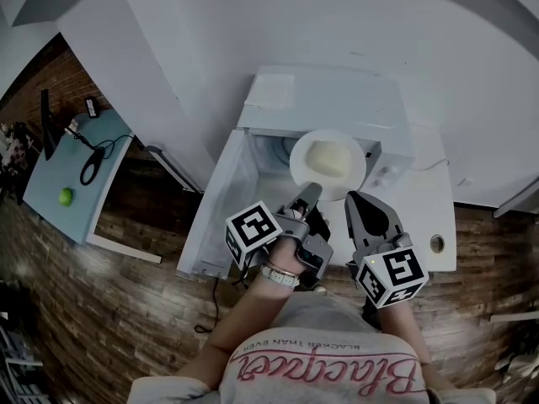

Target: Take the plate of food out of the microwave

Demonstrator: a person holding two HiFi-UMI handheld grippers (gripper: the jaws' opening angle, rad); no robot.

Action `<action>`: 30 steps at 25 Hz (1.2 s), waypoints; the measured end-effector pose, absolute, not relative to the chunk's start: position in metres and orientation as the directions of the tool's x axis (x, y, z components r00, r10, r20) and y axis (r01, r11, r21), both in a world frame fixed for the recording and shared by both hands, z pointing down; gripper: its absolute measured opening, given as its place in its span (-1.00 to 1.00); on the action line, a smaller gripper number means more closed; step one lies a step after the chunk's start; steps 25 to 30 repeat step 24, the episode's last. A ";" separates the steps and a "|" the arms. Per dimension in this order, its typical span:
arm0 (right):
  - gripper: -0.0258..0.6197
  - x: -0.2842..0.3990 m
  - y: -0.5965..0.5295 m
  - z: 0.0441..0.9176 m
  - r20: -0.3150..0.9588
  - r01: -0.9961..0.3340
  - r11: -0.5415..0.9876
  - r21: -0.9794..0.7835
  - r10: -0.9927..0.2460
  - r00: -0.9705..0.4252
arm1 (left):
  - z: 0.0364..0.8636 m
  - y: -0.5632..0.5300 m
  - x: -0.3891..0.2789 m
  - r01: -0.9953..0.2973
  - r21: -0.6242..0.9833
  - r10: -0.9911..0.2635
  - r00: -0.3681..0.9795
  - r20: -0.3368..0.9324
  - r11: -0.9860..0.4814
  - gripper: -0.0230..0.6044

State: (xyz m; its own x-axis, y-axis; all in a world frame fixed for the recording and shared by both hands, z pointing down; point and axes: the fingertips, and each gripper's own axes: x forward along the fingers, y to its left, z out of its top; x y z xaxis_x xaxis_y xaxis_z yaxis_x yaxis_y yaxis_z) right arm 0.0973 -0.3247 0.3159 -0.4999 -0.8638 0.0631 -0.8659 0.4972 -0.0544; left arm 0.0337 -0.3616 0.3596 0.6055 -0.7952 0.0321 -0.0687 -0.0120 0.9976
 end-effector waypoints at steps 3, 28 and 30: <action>-0.89 0.096 -0.325 0.315 0.063 -0.865 0.499 -0.052 -0.863 -0.501 | 0.359 -0.362 0.034 -0.075 0.997 -0.793 0.608 0.034 -0.015 -0.88; -0.89 0.095 -0.323 0.308 0.047 -0.864 0.503 -0.037 -0.862 -0.504 | 0.352 -0.361 0.035 -0.085 0.996 -0.786 0.618 0.021 -0.040 -0.88; -0.89 0.095 -0.323 0.308 0.047 -0.864 0.503 -0.037 -0.862 -0.504 | 0.352 -0.361 0.035 -0.085 0.996 -0.786 0.618 0.021 -0.040 -0.88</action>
